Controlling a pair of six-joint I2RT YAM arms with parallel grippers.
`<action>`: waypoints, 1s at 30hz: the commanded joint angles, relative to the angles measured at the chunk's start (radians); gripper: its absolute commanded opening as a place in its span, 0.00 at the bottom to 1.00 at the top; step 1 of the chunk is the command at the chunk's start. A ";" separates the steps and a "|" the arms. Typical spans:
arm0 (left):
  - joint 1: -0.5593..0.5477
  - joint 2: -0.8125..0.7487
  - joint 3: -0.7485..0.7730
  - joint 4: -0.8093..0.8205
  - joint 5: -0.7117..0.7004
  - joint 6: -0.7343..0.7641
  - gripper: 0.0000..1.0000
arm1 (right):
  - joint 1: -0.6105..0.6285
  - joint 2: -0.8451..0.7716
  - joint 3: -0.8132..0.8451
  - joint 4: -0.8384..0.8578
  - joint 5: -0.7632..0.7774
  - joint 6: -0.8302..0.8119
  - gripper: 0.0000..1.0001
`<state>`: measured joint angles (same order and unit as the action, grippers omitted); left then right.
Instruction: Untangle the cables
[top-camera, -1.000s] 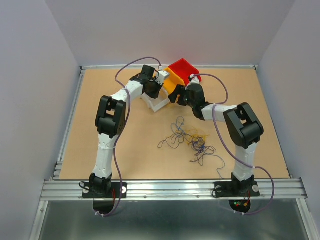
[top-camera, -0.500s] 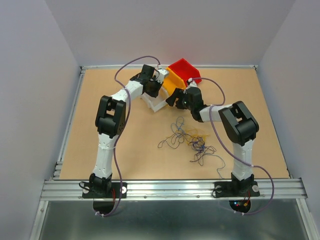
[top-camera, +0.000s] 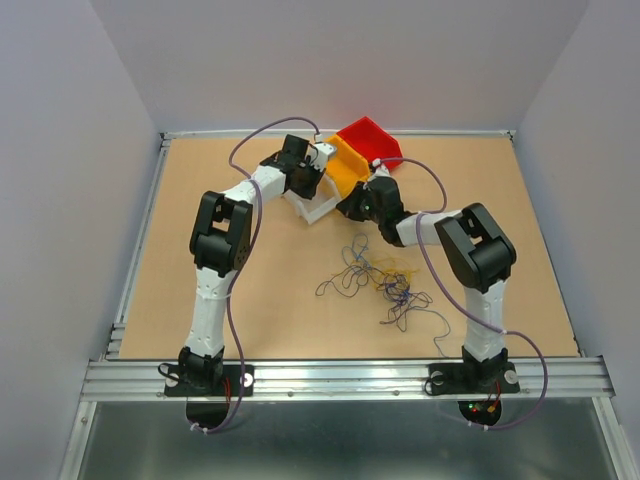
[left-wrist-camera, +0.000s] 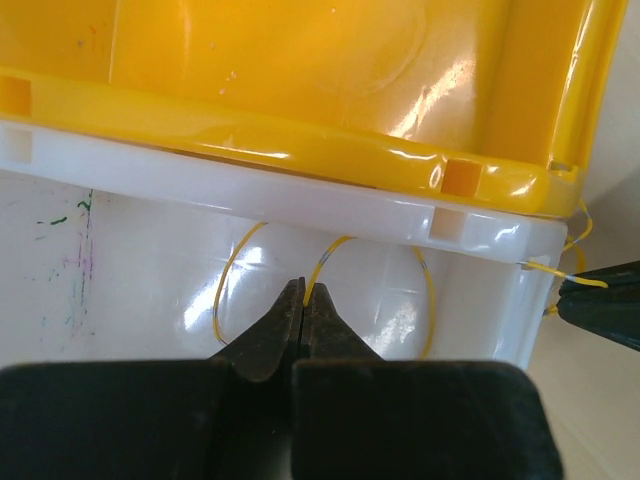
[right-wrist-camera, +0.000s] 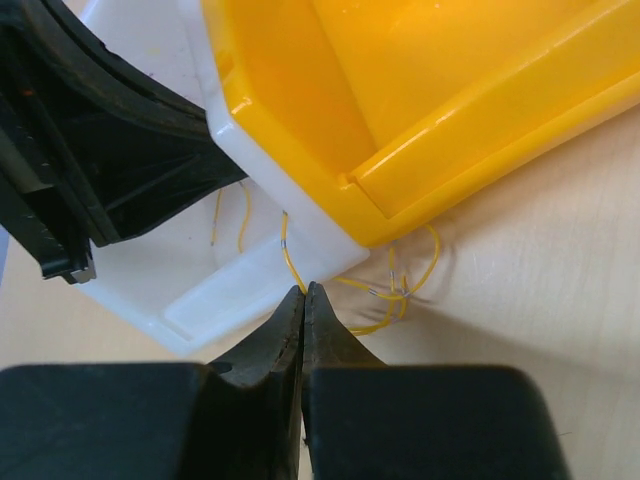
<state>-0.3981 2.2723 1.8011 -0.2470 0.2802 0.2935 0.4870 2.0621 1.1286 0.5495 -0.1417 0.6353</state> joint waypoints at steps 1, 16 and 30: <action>-0.005 -0.109 -0.017 0.048 0.005 -0.007 0.00 | 0.018 -0.069 0.009 0.036 -0.022 -0.012 0.01; 0.018 -0.203 -0.078 0.086 0.043 -0.017 0.43 | 0.044 -0.062 0.233 -0.065 -0.042 -0.049 0.01; 0.117 -0.295 -0.147 0.120 0.125 -0.040 0.57 | 0.058 0.105 0.437 -0.128 -0.042 -0.032 0.01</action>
<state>-0.2989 2.0762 1.6638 -0.1547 0.3489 0.2626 0.5262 2.1193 1.4834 0.4271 -0.1844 0.5987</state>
